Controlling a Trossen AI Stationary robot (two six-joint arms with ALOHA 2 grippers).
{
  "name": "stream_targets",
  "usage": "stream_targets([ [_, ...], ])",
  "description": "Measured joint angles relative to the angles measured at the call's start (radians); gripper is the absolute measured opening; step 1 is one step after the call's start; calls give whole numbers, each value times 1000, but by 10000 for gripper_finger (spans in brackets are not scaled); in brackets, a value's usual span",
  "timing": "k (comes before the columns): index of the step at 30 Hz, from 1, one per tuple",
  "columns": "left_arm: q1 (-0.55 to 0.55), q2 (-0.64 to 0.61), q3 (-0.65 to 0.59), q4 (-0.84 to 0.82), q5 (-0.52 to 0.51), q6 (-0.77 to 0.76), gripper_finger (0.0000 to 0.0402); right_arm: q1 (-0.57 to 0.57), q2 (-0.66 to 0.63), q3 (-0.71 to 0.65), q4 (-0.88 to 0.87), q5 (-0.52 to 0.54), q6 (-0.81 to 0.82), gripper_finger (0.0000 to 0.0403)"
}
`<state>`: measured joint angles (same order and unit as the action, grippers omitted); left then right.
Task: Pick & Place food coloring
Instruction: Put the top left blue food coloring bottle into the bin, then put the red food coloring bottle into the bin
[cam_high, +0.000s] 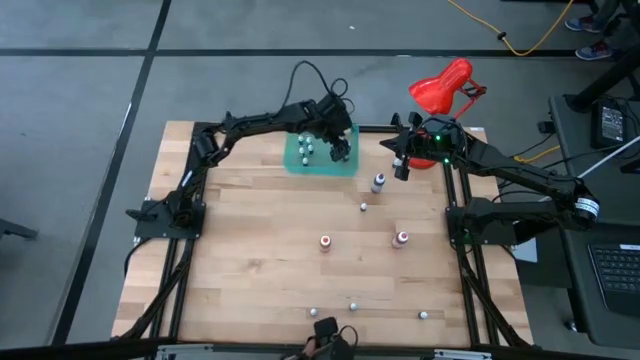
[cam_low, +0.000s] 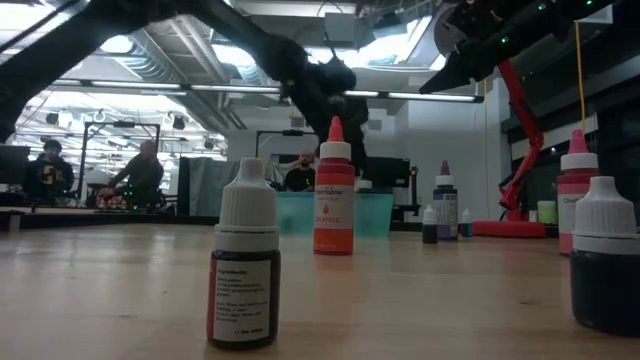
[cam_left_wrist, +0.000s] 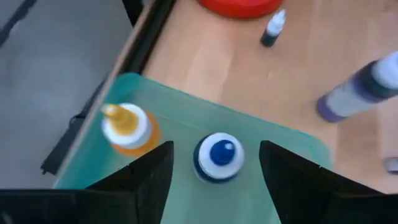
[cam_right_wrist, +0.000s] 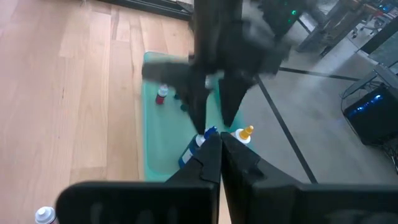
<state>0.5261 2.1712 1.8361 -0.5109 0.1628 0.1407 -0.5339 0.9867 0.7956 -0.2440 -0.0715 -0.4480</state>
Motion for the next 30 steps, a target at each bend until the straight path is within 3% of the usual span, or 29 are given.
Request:
stream_targets([
  [7, -75, -199, 0, -215, 16, 18, 227, 0, 0, 0, 0, 0, 0, 12],
  [13, -246, -368, 0, -412, -64, 32, 219, 0, 0, 0, 0, -1, -2, 12],
  [22, -592, -444, 0, -563, -257, -297, 216, 0, 0, 0, -2, -42, 1, 12],
  [26, -744, -438, -35, -555, -361, -454, 216, 0, 0, 0, 0, -151, -3, 12],
  [30, -879, -437, -94, -543, -448, -667, 216, 13, 0, 0, -4, -394, -45, 12],
])
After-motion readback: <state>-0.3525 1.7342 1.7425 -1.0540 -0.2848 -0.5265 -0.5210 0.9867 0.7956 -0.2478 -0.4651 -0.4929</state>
